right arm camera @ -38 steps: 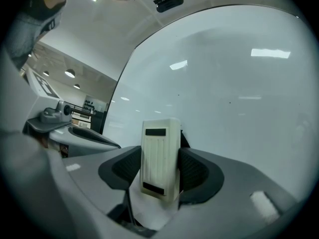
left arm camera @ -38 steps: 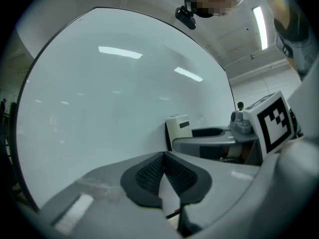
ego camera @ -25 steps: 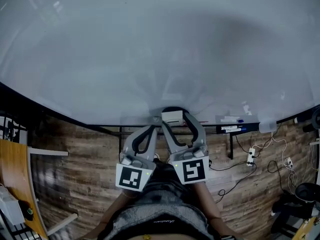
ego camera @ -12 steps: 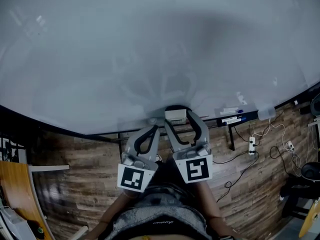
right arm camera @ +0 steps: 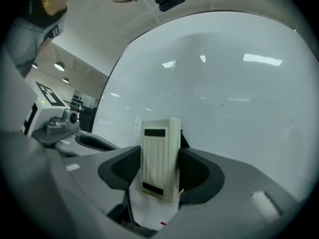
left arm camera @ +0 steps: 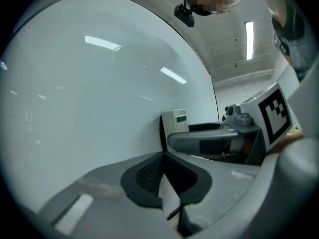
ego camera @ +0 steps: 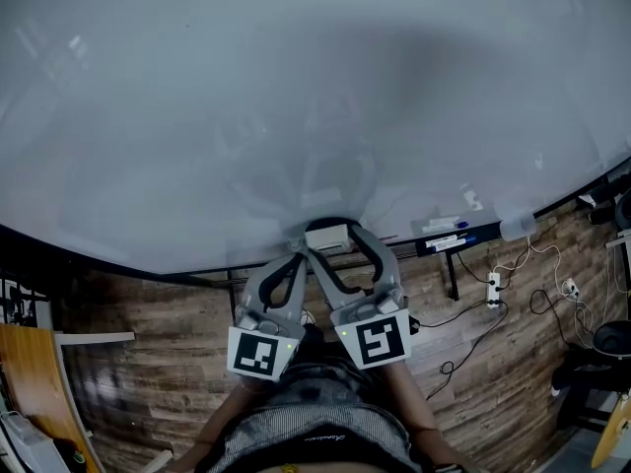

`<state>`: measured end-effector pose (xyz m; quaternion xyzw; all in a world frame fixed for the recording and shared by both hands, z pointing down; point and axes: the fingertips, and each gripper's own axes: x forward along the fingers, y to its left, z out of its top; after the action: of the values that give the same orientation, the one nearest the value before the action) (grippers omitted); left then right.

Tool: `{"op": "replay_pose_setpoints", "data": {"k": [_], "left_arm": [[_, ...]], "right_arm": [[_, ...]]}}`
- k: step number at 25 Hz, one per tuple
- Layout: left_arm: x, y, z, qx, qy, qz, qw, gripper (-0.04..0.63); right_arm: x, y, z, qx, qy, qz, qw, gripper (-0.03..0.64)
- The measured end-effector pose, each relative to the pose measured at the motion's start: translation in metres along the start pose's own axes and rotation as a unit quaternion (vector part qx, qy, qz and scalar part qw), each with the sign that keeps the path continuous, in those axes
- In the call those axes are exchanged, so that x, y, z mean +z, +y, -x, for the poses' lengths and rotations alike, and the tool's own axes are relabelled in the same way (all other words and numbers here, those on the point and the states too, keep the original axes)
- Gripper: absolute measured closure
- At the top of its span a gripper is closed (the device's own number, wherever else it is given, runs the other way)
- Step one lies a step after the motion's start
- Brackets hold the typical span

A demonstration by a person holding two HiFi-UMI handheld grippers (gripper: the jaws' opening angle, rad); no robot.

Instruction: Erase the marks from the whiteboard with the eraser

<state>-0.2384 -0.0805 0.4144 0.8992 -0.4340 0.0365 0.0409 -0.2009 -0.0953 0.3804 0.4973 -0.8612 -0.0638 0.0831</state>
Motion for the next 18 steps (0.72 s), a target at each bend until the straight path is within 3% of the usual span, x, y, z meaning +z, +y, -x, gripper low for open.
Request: {"op": "replay_pose_setpoints", "data": {"k": [18], "left_arm": [[0.007, -0.069, -0.065, 0.024, 0.008, 0.004, 0.9997, 0.592]], "right_arm": [[-0.013, -0.089, 0.046, 0.014, 0.003, -0.003, 1.0, 0.37]]}}
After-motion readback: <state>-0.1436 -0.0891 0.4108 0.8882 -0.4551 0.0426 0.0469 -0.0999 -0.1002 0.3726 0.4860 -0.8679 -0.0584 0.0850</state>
